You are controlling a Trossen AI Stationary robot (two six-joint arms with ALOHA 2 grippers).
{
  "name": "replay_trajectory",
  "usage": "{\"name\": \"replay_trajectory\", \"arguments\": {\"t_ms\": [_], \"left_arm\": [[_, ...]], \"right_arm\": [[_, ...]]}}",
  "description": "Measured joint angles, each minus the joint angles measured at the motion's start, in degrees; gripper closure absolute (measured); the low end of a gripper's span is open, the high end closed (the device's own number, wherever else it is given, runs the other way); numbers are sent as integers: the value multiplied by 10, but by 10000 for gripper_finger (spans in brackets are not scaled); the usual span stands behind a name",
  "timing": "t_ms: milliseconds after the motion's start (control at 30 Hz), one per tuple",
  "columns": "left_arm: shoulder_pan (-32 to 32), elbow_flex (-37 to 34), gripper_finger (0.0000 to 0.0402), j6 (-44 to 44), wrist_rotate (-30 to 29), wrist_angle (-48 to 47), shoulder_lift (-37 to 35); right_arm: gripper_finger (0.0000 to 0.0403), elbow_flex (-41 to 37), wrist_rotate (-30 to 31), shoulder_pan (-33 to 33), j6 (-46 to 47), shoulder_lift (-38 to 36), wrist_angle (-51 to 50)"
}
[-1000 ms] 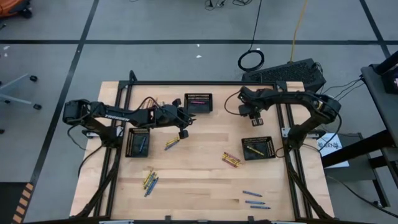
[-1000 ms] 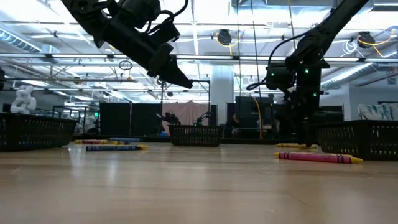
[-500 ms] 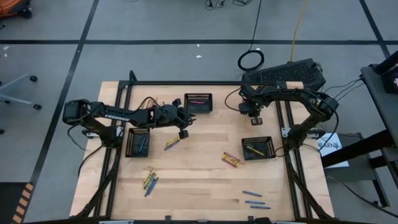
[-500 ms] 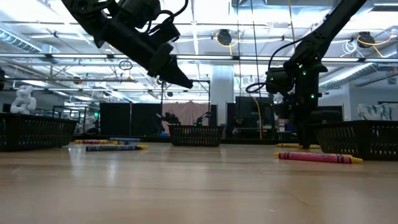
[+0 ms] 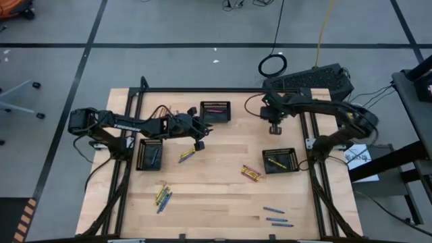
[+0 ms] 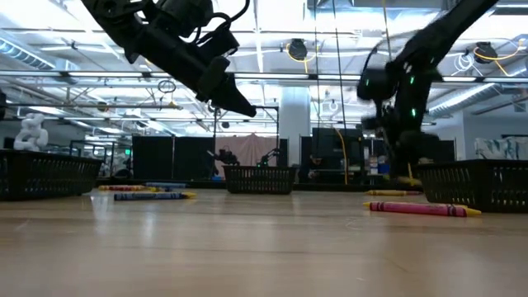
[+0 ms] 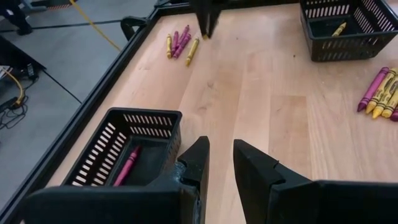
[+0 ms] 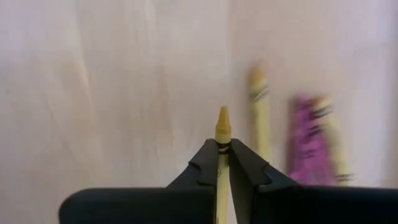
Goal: Sort crayons
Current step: Put the yellow crayon into the bottom right black bin, then put the blue crayon into the bottom left black bin
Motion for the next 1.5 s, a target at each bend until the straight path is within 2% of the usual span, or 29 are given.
{"name": "replay_trajectory", "arguments": {"t_ms": [200,400,567,667,833,1200,1333,1500], "left_arm": [[0,0,332,0,0,-2,0],[0,0,332,0,0,-2,0],[0,0,332,0,0,-2,0],[0,0,332,0,0,-2,0],[0,0,332,0,0,-2,0],[0,0,332,0,0,-2,0],[0,0,332,0,0,-2,0],[0,0,332,0,0,-2,0]], "right_arm": [[402,0,-8,68,107,-136,-27],[402,0,-104,169,284,-252,-76],[403,0,-142,265,412,-297,-115],[403,0,-140,316,455,-293,-158],[403,-28,-139,374,499,-263,-158],[399,-113,-124,422,530,-179,-100],[375,-115,-82,422,528,-157,-100],[321,-115,-56,422,516,-151,-96]]}}
